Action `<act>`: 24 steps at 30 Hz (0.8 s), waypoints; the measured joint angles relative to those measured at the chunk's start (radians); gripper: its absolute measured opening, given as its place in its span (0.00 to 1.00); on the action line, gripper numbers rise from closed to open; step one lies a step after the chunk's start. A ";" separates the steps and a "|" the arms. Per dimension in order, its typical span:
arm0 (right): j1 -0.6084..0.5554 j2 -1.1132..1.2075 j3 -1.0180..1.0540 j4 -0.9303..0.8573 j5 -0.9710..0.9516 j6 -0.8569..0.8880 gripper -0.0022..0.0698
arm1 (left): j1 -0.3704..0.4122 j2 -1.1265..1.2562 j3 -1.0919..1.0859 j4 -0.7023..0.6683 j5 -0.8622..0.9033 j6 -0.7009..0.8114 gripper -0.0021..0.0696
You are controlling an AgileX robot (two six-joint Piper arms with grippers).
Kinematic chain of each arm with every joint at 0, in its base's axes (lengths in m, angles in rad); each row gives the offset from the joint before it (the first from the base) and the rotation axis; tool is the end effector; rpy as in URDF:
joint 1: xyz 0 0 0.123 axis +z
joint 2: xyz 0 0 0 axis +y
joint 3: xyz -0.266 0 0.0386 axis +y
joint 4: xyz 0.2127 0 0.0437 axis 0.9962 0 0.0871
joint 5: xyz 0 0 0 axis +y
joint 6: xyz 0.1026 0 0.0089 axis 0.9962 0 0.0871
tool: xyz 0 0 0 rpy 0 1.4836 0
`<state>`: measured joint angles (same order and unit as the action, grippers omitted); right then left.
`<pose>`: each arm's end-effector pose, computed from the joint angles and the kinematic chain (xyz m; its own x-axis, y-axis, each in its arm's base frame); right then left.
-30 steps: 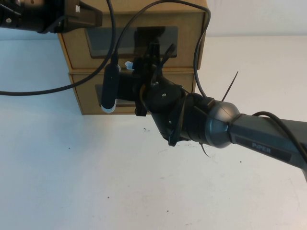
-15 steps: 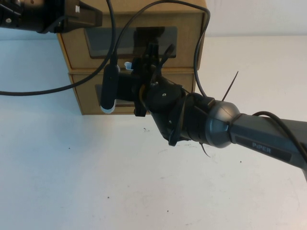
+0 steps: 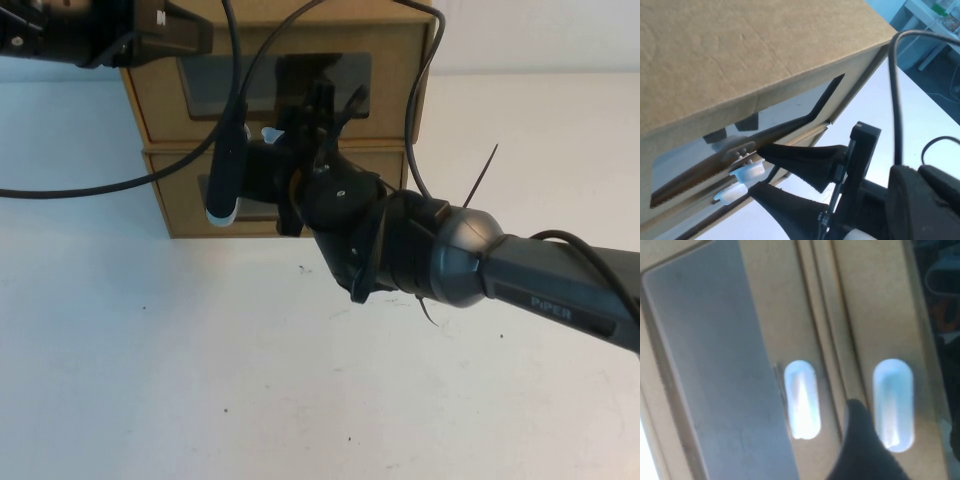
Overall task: Open the shoe box
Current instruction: 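Pull the top drawer of the cardboard box fully open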
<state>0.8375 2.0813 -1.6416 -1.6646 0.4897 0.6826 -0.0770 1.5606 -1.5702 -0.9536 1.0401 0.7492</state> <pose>0.3448 0.3106 0.2581 0.1908 -0.8950 -0.4032 -0.3620 0.3177 -0.8764 0.2985 -0.0957 0.3890 -0.5454 0.1343 -0.8273 0.6754 0.6549 -0.3390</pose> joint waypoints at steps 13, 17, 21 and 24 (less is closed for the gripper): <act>0.008 -0.004 0.000 0.000 -0.058 0.002 0.41 | 0.000 0.000 0.000 0.000 0.005 0.000 0.02; 0.008 -0.002 0.000 0.000 -0.063 0.002 0.40 | 0.000 0.000 0.000 0.000 0.007 0.000 0.02; 0.008 0.015 0.000 0.000 -0.066 0.000 0.40 | 0.000 0.000 0.000 0.000 0.009 0.002 0.02; 0.008 0.025 0.000 -0.004 -0.057 -0.013 0.40 | 0.000 0.000 0.000 0.000 0.011 0.002 0.02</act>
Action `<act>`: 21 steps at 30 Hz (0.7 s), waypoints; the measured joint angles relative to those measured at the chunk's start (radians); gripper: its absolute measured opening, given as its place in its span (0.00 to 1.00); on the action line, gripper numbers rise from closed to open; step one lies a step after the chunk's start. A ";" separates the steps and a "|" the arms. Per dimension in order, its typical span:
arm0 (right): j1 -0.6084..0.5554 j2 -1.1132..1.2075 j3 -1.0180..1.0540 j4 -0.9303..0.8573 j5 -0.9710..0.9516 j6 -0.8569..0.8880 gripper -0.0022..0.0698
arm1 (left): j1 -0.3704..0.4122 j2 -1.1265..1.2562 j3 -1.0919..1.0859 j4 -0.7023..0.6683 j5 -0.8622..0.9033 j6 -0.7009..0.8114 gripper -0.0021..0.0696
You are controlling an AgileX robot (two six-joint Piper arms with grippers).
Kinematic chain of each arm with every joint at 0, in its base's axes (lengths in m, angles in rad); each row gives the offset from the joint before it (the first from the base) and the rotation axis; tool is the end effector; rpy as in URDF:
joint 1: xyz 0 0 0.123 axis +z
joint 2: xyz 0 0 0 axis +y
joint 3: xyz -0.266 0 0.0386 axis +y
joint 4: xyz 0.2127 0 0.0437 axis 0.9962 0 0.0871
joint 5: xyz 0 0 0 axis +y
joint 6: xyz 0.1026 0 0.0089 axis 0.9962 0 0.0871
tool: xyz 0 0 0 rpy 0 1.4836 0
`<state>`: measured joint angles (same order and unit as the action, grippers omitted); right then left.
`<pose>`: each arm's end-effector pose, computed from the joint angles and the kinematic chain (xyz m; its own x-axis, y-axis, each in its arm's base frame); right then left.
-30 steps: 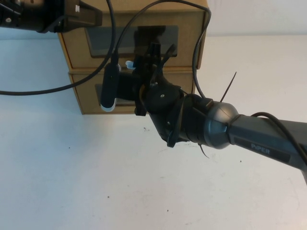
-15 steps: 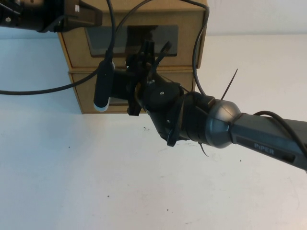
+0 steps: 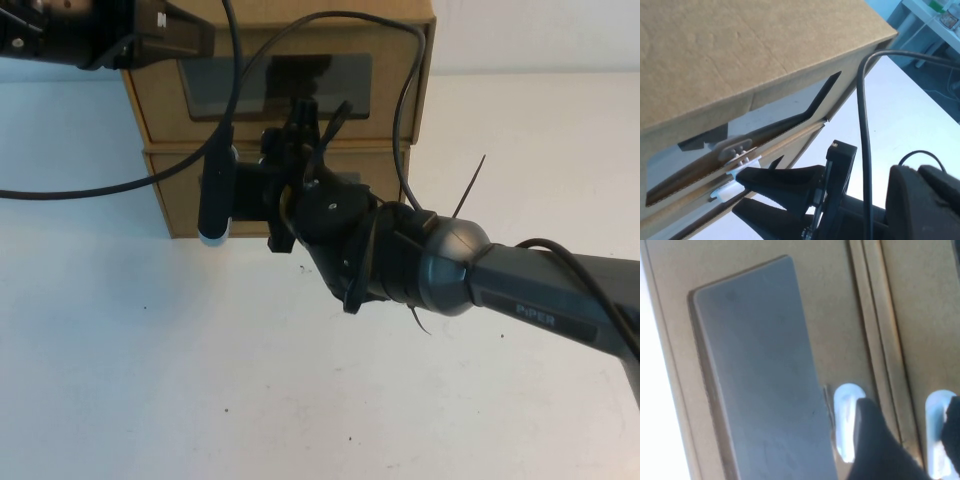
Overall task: Open the shoe box
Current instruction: 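Pull the top drawer of the cardboard box fully open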
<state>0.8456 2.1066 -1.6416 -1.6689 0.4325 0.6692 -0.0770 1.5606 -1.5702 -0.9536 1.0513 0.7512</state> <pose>0.3420 0.3211 0.2452 0.2392 -0.8902 -0.3877 -0.4062 0.2710 -0.8727 0.2975 -0.0961 0.3885 -0.5481 0.1417 -0.8243 0.6803 0.6489 -0.3408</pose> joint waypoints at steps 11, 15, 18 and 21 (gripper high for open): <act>0.000 0.002 -0.005 -0.002 0.023 -0.011 0.40 | 0.000 0.000 0.000 0.000 0.005 0.000 0.02; -0.009 0.008 -0.034 0.000 0.013 -0.011 0.40 | 0.000 0.000 0.000 0.000 0.007 0.001 0.02; -0.015 0.011 -0.042 0.002 -0.006 -0.011 0.40 | 0.000 0.000 0.000 0.000 0.007 0.002 0.02; -0.024 0.013 -0.047 0.002 -0.013 -0.011 0.40 | 0.000 0.000 0.000 0.000 0.007 0.002 0.02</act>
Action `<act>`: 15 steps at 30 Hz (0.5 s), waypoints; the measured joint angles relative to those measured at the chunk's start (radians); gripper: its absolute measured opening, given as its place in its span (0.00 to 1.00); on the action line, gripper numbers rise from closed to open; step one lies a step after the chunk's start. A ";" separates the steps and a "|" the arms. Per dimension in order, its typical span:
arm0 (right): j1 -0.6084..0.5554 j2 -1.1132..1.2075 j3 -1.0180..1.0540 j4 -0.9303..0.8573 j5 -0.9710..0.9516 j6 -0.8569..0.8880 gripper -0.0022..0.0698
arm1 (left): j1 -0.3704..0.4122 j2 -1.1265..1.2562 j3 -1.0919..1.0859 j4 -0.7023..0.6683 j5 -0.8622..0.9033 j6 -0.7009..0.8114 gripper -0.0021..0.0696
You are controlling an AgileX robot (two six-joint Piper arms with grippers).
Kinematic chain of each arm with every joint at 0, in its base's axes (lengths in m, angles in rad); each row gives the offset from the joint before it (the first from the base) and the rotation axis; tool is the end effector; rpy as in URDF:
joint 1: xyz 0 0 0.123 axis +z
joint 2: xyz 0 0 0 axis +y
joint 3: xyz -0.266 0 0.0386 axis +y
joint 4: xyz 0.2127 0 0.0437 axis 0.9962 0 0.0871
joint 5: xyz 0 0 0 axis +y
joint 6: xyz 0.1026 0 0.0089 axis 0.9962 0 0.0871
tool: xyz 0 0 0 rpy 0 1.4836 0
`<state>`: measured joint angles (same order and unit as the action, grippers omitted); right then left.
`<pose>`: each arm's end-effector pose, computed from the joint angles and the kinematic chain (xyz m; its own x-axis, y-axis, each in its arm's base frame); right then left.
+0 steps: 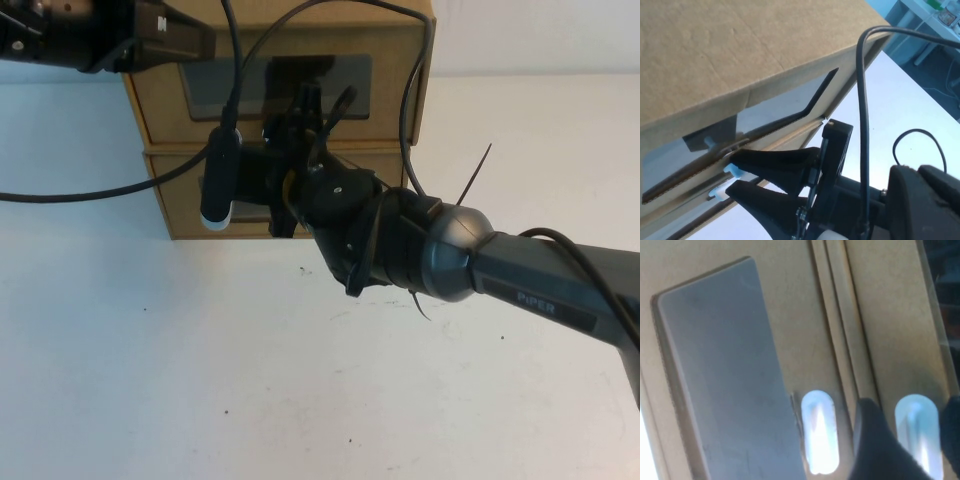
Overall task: Open the shoe box
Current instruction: 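Pull the top drawer of the cardboard box fully open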
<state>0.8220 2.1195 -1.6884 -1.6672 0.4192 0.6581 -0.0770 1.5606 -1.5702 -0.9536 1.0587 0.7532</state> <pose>0.3527 0.3181 0.2527 0.2399 -0.8850 -0.3991 -0.3851 0.2906 -0.8759 0.2968 -0.0964 0.3883 -0.5494 0.1470 -0.8225 0.6838 0.6448 -0.3414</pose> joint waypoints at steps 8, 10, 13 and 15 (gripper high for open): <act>-0.010 0.009 -0.004 -0.013 -0.010 0.000 0.34 | 0.000 0.003 -0.002 -0.002 -0.068 0.011 0.02; -0.014 0.010 -0.006 -0.021 -0.010 -0.001 0.26 | 0.000 0.022 -0.022 -0.012 -0.090 0.015 0.02; -0.014 0.013 -0.012 -0.030 -0.008 -0.002 0.17 | 0.000 0.083 -0.086 -0.033 -0.092 0.019 0.02; -0.014 0.015 -0.012 -0.031 -0.006 -0.002 0.17 | 0.000 0.141 -0.147 -0.046 -0.089 0.021 0.02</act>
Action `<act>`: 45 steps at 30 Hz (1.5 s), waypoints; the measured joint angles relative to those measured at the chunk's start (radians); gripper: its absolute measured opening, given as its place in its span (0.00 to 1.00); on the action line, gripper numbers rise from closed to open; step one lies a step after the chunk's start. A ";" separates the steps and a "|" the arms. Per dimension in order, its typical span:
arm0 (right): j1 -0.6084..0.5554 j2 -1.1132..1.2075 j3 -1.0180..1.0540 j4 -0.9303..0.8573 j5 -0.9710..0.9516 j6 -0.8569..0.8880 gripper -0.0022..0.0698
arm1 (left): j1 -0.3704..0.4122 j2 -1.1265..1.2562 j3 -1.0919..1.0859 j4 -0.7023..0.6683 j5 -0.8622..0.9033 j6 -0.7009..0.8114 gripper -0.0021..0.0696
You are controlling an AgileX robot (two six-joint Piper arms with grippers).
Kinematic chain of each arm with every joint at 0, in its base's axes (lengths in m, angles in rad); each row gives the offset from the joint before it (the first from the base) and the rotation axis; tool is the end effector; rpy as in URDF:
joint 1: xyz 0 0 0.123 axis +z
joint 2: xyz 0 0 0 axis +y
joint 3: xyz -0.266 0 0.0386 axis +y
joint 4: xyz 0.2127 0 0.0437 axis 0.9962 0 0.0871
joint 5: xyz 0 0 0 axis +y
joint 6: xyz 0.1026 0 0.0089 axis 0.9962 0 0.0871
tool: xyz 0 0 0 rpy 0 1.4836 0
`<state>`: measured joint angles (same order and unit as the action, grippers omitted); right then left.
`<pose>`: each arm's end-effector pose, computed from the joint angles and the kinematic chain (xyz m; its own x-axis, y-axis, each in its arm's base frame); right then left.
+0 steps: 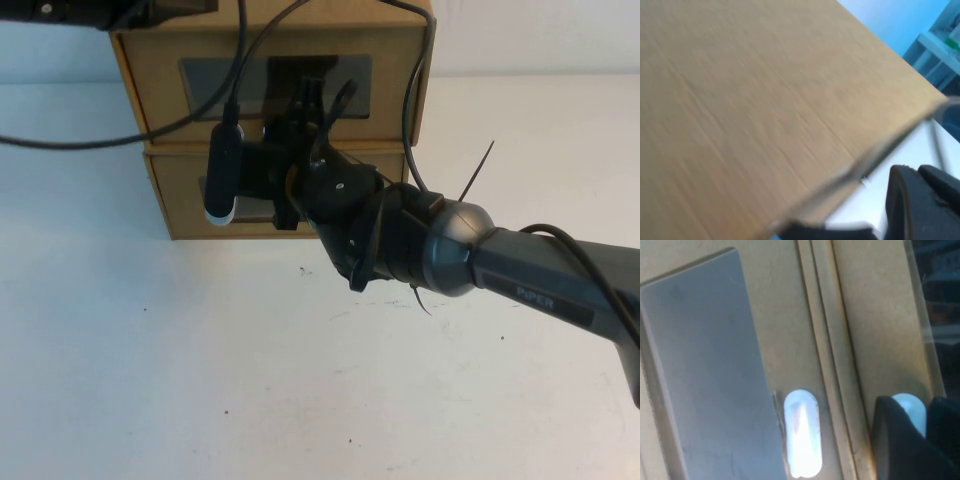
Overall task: Open the shoe box
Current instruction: 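Pull the top drawer of the cardboard box fully open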
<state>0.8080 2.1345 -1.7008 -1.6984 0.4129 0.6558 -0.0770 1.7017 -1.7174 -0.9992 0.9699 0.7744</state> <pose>0.3590 0.3162 0.2504 0.2497 -0.8932 -0.3740 -0.3697 0.2690 -0.8893 0.3410 -0.0980 0.3890 -0.4992 0.0770 -0.8631 0.6670 0.6699 -0.3260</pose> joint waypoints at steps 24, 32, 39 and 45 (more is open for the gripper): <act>-0.001 0.001 -0.002 0.004 -0.007 -0.002 0.17 | -0.122 0.427 -0.561 0.322 0.022 -0.321 0.02; 0.025 -0.005 0.012 0.033 0.050 -0.035 0.17 | -0.114 0.429 -0.568 0.305 0.039 -0.340 0.02; 0.073 -0.081 0.134 0.033 0.092 -0.094 0.17 | -0.101 0.439 -0.568 0.255 0.067 -0.344 0.02; 0.141 -0.150 0.251 0.034 0.146 -0.097 0.17 | -0.099 0.441 -0.568 0.241 0.073 -0.345 0.02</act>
<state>0.9487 1.9847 -1.4499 -1.6645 0.5591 0.5589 -0.1757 2.1425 -2.2850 -0.7585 1.0431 0.4298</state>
